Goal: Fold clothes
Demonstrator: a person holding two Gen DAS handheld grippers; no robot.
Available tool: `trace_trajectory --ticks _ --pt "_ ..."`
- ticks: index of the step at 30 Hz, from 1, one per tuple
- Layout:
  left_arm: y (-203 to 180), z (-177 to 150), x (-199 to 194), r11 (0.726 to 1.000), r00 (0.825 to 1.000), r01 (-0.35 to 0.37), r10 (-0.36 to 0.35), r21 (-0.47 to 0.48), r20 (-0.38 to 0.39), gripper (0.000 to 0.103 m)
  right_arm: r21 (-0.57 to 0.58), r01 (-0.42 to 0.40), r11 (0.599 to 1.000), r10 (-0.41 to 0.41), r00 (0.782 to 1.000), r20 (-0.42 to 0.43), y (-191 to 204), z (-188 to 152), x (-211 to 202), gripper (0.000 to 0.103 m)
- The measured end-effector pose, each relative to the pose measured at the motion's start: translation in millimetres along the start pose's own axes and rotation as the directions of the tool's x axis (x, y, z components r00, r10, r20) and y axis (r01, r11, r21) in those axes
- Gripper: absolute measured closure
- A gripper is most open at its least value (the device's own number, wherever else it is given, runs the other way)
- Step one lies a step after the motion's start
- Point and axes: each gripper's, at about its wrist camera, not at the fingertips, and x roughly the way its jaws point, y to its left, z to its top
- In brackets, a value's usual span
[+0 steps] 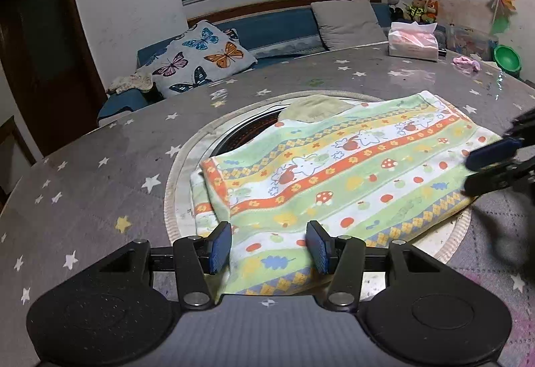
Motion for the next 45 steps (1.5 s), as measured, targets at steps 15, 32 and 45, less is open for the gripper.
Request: trace_trajectory --ticks 15,32,45 --pt "22 4 2 0.999 1.0 -0.011 0.01 -0.049 -0.026 0.05 0.12 0.055 0.991 -0.058 0.998 0.021 -41 7 -5 0.066" --pt "57 39 50 0.989 0.995 -0.088 0.082 -0.115 -0.058 0.05 0.177 0.142 0.974 -0.15 0.988 0.033 -87 45 47 0.066" --pt "83 37 55 0.975 0.993 -0.111 0.101 -0.192 -0.065 0.049 -0.028 0.023 0.999 -0.021 0.998 0.066 -13 63 28 0.065"
